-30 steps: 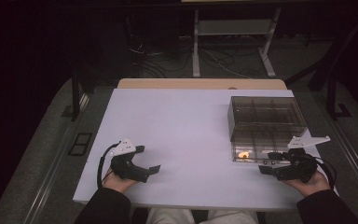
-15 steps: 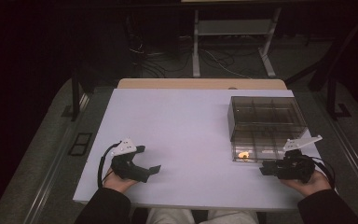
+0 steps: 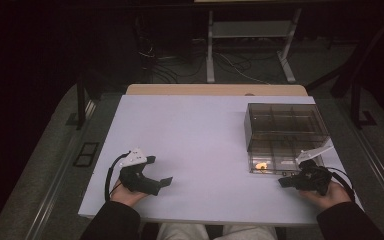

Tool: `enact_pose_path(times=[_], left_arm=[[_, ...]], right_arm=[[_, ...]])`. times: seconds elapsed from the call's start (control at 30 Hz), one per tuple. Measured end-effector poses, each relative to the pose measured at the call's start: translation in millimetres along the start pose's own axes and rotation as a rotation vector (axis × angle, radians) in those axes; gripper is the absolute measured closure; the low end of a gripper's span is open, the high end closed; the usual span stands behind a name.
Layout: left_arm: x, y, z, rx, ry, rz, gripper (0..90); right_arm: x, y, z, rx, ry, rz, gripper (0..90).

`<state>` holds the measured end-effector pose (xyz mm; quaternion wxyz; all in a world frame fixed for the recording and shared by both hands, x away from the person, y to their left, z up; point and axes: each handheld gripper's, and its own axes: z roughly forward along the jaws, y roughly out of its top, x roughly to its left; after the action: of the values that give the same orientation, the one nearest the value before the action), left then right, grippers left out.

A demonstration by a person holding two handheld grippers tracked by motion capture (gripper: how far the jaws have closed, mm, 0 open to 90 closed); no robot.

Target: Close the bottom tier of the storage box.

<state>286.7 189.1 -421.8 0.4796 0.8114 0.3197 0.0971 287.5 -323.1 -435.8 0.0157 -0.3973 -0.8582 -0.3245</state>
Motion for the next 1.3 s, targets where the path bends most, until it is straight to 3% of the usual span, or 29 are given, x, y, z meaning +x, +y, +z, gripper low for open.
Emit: enact_pose_path(times=[0.37,0.53,1.3], left_arm=[[-0.7,0.1,1.4,0.006,-0.003,0.008,0.0],[-0.6,0.2,1.2,0.003,-0.002,0.008,0.0],[-1.4,0.1,0.8,0.005,-0.002,0.013,0.0]], right_arm=[[-7.0,1.6,4.2,0.009,-0.046,0.028,89.2],[-6.8,2.8,5.1,0.000,-0.067,0.017,89.2],[-14.6,8.1,8.3,-0.041,-0.088,0.016,89.2]])
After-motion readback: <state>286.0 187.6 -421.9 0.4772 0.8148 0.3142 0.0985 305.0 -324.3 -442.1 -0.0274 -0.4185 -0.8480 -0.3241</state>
